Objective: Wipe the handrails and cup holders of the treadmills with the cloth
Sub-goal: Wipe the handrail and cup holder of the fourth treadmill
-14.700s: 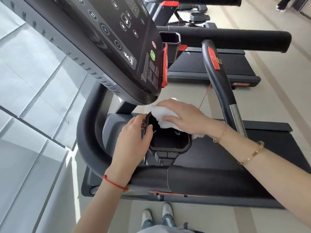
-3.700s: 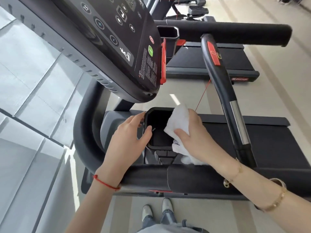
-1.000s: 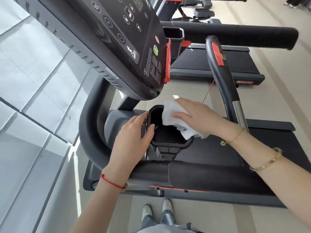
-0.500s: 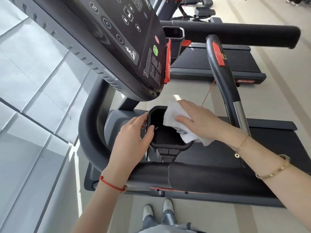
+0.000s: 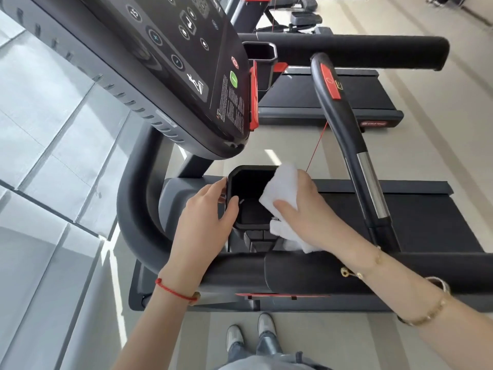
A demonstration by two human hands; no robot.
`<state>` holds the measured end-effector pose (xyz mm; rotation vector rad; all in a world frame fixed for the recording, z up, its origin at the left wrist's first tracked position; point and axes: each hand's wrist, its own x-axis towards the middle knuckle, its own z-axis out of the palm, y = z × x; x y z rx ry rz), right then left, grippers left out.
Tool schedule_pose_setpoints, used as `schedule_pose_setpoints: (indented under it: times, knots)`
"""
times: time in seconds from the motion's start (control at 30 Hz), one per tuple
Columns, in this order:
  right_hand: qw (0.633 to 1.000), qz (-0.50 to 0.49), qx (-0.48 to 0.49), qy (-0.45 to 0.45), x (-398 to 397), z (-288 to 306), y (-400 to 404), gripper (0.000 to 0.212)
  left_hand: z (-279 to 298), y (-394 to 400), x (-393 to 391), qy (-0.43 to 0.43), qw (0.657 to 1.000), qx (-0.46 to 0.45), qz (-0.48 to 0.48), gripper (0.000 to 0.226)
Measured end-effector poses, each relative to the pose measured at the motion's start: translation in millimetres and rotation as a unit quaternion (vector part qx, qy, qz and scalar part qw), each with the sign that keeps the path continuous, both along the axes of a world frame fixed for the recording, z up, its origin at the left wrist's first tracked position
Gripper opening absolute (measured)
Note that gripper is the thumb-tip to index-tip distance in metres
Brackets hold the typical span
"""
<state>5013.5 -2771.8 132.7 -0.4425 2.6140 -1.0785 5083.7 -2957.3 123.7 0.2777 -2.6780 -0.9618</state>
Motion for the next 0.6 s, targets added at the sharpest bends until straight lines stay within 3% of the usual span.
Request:
schedule_pose_setpoints:
  times: [0.1, 0.23, 0.47, 0.6]
  knots:
    - [0.999, -0.021, 0.015, -0.022, 6.5, -2.0, 0.1, 0.068, -1.4, -0.2, -1.3, -0.005, 1.000, 0.001, -0.001, 0.043]
    - [0.998, 0.018, 0.060, 0.003, -28.3, 17.3, -13.2, 0.055, -0.5, -0.5, -0.5, -0.006, 1.000, 0.000, -0.007, 0.044]
    - [0.998, -0.015, 0.013, -0.052, 5.9, -3.0, 4.9, 0.064, -1.1, -0.6, -1.1, -0.009, 1.000, 0.004, -0.003, 0.044]
    - [0.995, 0.037, 0.082, 0.035, -18.1, 4.9, -1.8, 0.057, -0.2, 0.5, -0.4, -0.008, 1.000, -0.008, -0.002, 0.044]
